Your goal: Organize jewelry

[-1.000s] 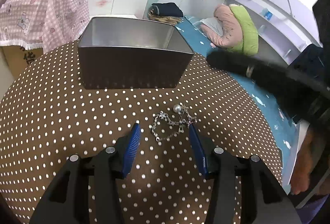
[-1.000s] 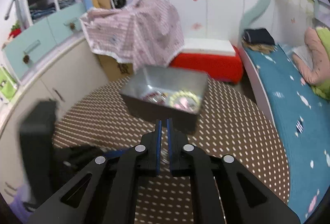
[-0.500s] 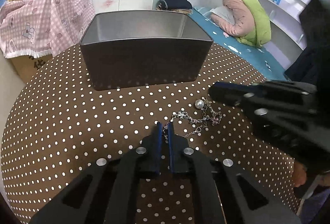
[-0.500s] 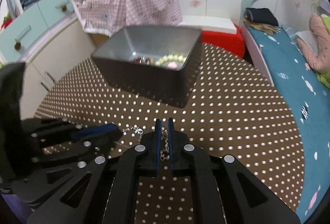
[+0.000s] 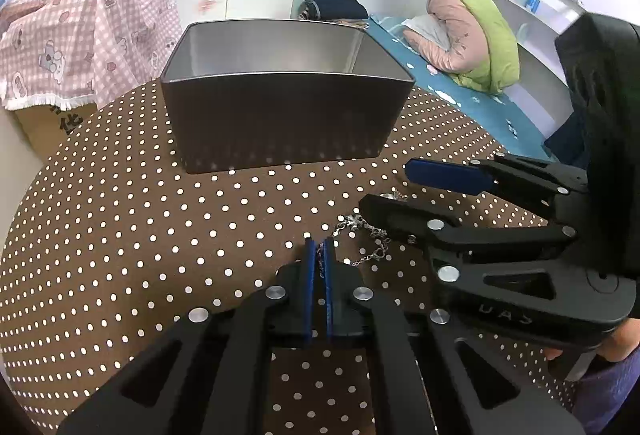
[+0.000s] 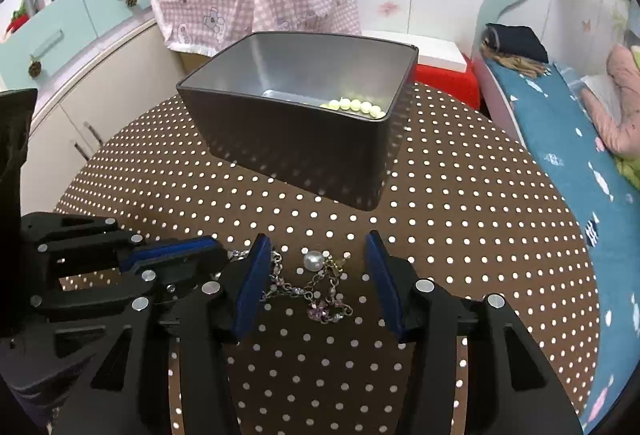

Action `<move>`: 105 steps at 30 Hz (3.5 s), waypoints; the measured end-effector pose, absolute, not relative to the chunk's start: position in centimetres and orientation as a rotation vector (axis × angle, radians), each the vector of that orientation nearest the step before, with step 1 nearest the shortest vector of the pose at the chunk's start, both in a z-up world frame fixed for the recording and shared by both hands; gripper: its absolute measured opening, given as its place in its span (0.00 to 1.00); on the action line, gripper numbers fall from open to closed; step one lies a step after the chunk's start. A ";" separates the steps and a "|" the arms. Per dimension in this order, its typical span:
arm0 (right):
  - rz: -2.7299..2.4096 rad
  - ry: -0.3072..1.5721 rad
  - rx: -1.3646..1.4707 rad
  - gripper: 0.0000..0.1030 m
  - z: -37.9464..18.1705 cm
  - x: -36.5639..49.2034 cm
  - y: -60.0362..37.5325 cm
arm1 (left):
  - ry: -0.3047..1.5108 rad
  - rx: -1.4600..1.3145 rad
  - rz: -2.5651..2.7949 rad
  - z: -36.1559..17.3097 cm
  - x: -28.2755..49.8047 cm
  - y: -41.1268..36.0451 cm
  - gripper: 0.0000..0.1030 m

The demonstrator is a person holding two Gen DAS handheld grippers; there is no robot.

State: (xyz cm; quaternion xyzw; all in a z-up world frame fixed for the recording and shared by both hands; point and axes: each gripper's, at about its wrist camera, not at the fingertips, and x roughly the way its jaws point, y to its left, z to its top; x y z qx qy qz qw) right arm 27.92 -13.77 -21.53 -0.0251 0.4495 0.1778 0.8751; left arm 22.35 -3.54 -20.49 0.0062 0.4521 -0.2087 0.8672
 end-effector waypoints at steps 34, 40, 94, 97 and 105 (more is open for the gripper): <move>0.372 0.938 0.052 0.12 -20.0 26.2 -16.3 | 0.946 -0.011 -0.417 -20.1 21.5 -1.9 0.00; 0.356 0.914 0.020 0.48 -20.8 25.9 -15.3 | 0.954 -0.020 -0.416 -20.2 21.8 -1.9 0.00; 0.399 0.679 0.039 0.11 -9.2 30.1 -13.7 | 0.726 0.017 -0.450 -8.5 27.0 -1.9 0.00; 0.398 0.702 0.051 0.11 -11.0 29.3 -14.4 | 0.762 0.006 -0.470 -10.6 26.4 -1.9 0.00; 0.375 0.710 0.069 0.11 -12.5 29.7 -15.4 | 0.801 -0.042 -0.486 -11.8 27.3 -1.7 0.00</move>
